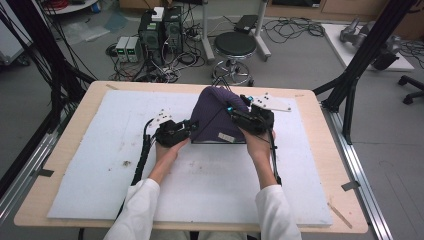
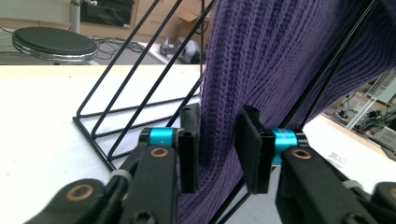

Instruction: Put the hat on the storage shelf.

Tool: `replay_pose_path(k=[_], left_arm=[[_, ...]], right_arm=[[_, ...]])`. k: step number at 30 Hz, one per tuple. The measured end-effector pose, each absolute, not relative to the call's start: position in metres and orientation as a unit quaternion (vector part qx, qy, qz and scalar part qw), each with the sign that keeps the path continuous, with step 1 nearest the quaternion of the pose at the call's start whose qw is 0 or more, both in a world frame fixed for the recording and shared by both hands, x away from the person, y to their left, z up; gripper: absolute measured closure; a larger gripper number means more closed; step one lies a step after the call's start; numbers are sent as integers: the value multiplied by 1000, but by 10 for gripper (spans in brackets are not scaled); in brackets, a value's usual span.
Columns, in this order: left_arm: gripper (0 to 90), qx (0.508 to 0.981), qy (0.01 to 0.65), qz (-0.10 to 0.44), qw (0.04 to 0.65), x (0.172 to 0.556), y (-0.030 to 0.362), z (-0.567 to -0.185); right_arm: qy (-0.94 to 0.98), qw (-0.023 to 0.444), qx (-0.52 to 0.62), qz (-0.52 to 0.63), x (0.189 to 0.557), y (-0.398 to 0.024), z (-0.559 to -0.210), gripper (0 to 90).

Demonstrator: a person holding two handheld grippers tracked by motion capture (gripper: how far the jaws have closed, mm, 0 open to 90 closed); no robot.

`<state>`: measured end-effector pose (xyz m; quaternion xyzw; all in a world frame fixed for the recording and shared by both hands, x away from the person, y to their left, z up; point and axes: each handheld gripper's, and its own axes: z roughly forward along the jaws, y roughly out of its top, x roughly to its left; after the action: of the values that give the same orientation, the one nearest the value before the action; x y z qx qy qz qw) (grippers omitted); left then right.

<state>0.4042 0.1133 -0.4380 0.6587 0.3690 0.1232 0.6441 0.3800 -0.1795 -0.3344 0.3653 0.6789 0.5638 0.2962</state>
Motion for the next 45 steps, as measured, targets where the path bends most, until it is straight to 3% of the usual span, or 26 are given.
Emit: replay_pose_path(k=[13, 19, 29, 45], left_arm=[[400, 636, 366, 128, 667, 401, 112, -431], [265, 612, 364, 146, 687, 397, 119, -419], [226, 597, 359, 182, 694, 387, 130, -402], [207, 565, 360, 239, 703, 362, 163, -376]], right_arm=[[652, 299, 369, 591, 374, -187, -329, 136], [635, 315, 378, 595, 372, -186, -329, 107], [616, 330, 371, 611, 359, -191, -320, 107], [566, 365, 415, 612, 326, -235, -325, 107]])
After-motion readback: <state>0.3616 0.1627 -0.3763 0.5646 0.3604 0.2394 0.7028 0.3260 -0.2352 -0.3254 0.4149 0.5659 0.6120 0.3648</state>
